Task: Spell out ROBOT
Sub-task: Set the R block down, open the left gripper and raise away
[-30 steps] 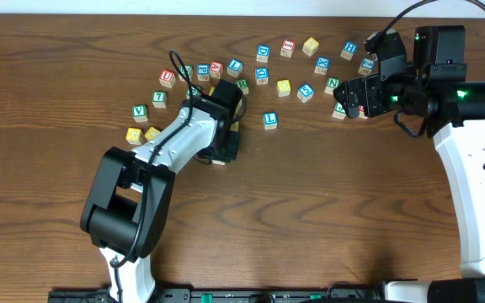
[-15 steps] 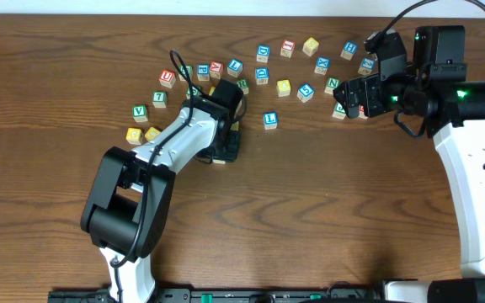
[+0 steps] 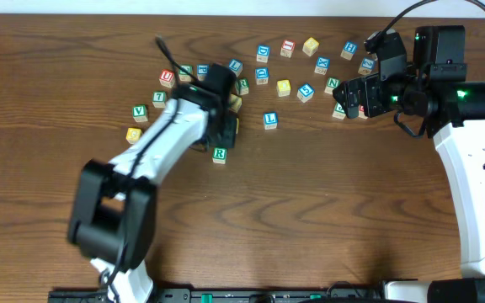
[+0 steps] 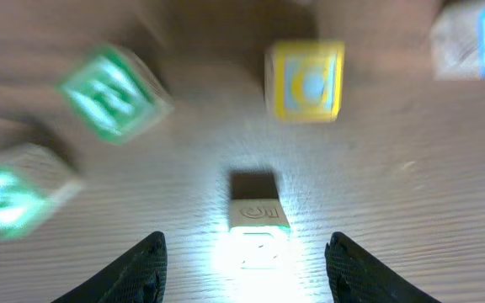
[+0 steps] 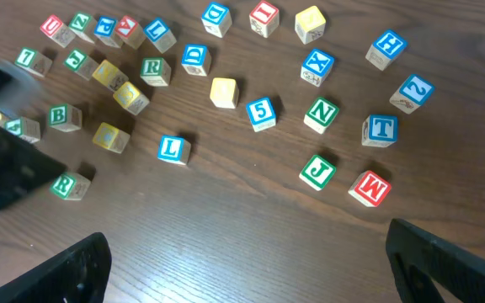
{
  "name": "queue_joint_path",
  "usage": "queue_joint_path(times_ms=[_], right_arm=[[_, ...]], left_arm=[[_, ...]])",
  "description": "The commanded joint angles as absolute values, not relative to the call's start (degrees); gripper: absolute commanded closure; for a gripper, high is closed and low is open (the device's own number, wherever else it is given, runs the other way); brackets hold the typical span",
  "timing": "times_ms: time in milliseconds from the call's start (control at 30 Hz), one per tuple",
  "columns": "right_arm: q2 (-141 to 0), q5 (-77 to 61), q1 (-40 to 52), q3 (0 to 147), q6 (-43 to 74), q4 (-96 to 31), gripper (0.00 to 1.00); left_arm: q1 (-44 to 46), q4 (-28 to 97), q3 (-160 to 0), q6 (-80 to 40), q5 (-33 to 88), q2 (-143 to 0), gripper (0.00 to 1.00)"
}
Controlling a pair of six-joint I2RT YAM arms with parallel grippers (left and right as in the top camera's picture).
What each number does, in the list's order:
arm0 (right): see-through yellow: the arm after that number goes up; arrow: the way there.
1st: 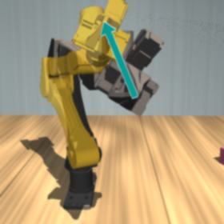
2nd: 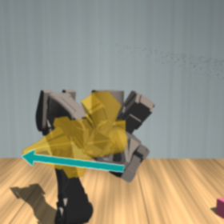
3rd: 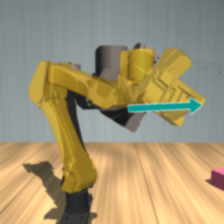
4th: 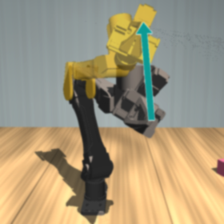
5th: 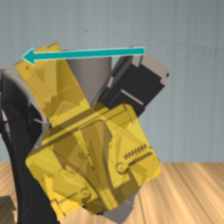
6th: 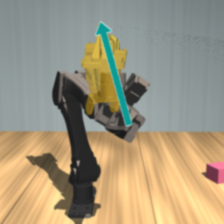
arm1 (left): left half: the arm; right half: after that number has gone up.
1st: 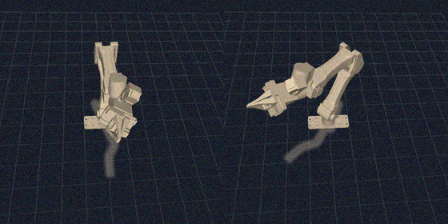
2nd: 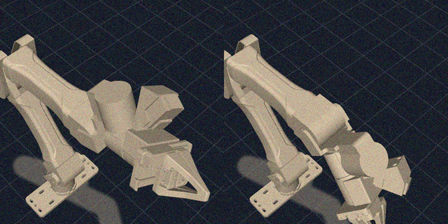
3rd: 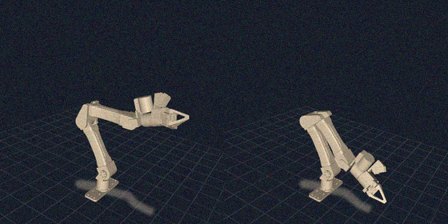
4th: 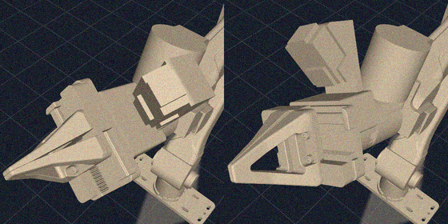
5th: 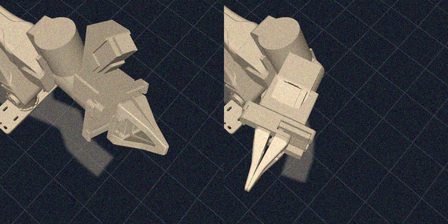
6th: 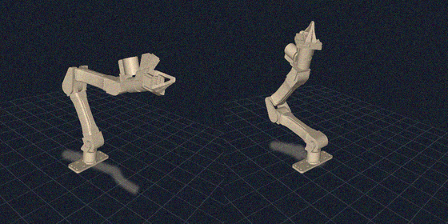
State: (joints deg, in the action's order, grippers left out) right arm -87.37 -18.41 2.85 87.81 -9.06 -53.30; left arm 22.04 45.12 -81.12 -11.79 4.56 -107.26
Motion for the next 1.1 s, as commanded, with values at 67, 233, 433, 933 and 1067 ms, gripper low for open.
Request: queue_joint_path(times_ms=[67, 233, 433, 933, 1067], right_arm=[[-87.6, -18.4, 2.7, 89.0, -8.6, -53.4, 0.01], [-87.6, -18.5, 2.7, 89.0, -8.6, -53.3, 0.01], [-87.6, -18.9, 2.7, 89.0, -8.6, -53.3, 0.01], [-87.6, -19.0, 2.7, 89.0, -8.6, -53.3, 0.01], [-87.6, -19.0, 2.7, 89.0, -8.6, -53.4, 0.01]], left_arm=[[16.3, 43.9, -83.9, -12.5, 4.5, -96.8, 0.39], [11.7, 43.3, -87.6, -16.4, 4.4, -91.8, 0.38], [11.4, 50.8, -100.5, -16.8, 1.6, -93.5, 0.38], [12.5, 56.5, -101.9, -28.9, 0.4, -108.0, 0.43], [13.1, 56.6, -101.9, -30.0, 0.4, -111.3, 0.44]])
